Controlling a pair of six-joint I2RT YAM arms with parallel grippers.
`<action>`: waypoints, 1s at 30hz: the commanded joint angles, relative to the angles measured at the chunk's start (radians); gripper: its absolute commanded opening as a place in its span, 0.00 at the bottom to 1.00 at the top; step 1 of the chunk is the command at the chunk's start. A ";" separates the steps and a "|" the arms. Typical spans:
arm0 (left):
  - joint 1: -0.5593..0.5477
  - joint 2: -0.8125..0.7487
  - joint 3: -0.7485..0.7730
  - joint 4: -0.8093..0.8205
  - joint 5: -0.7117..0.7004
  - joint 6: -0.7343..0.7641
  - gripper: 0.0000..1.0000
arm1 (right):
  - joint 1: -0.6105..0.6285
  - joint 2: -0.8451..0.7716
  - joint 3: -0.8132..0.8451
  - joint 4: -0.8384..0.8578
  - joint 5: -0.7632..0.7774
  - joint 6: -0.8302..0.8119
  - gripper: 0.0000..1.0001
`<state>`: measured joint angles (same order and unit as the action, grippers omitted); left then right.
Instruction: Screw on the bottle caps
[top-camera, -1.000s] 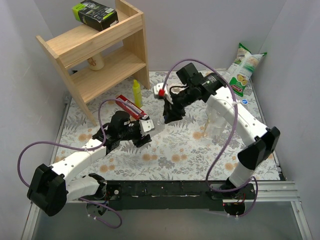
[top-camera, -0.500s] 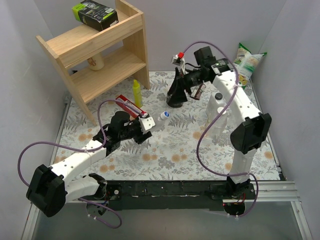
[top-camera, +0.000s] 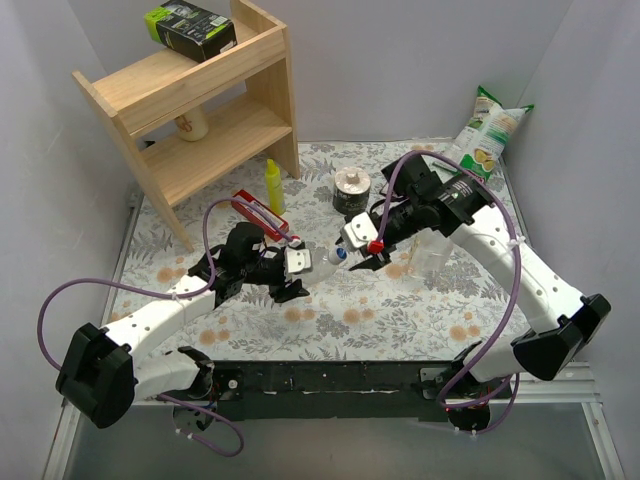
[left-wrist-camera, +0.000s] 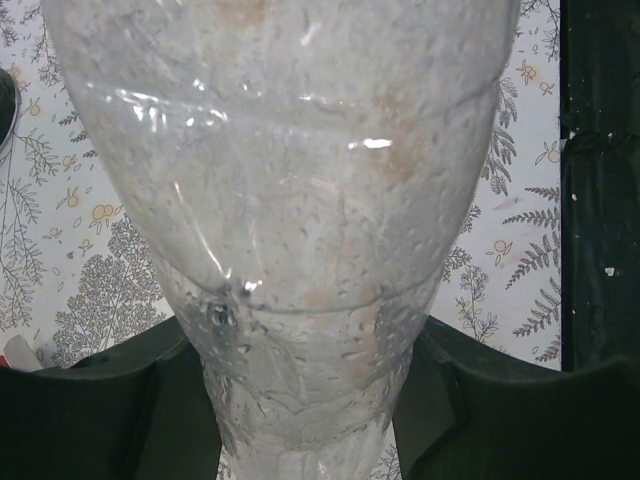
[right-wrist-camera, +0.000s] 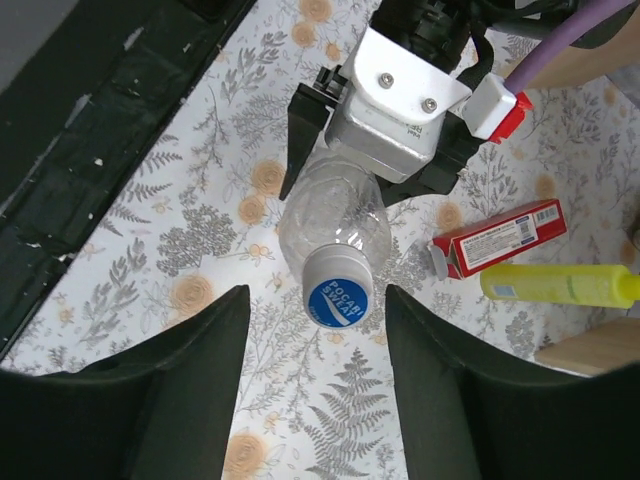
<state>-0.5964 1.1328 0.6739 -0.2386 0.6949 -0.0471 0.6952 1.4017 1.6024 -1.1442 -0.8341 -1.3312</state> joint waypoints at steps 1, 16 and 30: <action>0.007 -0.019 0.041 -0.014 0.051 0.023 0.00 | 0.018 0.028 0.014 0.040 0.049 -0.074 0.59; 0.006 -0.027 0.023 0.034 0.010 -0.034 0.00 | 0.040 0.117 0.146 0.024 -0.006 0.138 0.23; 0.004 -0.056 -0.005 0.263 -0.074 -0.296 0.00 | -0.003 0.188 0.099 0.348 -0.204 0.977 0.23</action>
<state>-0.5873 1.1217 0.6598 -0.1043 0.6338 -0.2474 0.6781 1.6188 1.7630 -0.9463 -0.9154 -0.6121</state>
